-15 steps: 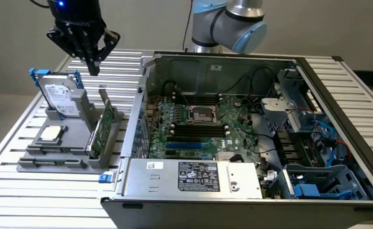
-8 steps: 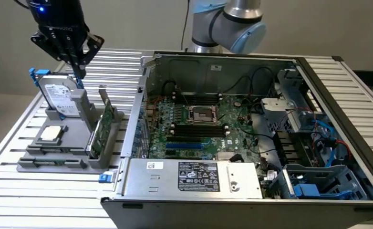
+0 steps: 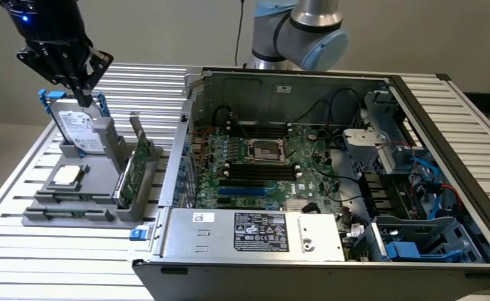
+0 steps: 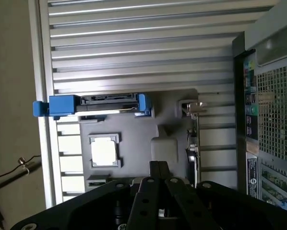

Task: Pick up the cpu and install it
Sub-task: 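Reach for the cpu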

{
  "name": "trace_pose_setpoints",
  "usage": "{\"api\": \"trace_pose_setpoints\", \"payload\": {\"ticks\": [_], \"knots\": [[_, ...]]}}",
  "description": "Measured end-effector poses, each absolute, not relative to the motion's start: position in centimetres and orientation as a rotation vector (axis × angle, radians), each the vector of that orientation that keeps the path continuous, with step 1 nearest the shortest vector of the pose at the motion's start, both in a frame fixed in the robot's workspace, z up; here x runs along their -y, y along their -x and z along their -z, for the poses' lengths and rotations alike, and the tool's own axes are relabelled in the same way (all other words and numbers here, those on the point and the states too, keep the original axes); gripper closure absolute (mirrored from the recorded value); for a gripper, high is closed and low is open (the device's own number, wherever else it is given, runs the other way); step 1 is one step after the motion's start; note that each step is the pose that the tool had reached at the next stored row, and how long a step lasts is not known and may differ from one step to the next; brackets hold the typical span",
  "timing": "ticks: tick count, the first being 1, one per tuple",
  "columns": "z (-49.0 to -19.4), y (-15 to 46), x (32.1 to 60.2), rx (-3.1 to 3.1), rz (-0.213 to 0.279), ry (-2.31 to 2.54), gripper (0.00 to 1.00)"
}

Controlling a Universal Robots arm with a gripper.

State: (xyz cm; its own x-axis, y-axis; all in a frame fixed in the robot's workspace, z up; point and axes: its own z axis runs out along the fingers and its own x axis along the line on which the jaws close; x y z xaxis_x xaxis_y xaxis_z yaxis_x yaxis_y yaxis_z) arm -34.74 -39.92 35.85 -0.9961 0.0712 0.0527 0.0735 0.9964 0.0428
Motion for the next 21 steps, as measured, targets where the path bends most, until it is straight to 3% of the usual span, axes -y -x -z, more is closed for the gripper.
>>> {"api": "trace_pose_setpoints", "payload": {"ticks": [21], "knots": [[-33.4,39.3,39.9,3.088,0.066,0.039,0.89]]}}
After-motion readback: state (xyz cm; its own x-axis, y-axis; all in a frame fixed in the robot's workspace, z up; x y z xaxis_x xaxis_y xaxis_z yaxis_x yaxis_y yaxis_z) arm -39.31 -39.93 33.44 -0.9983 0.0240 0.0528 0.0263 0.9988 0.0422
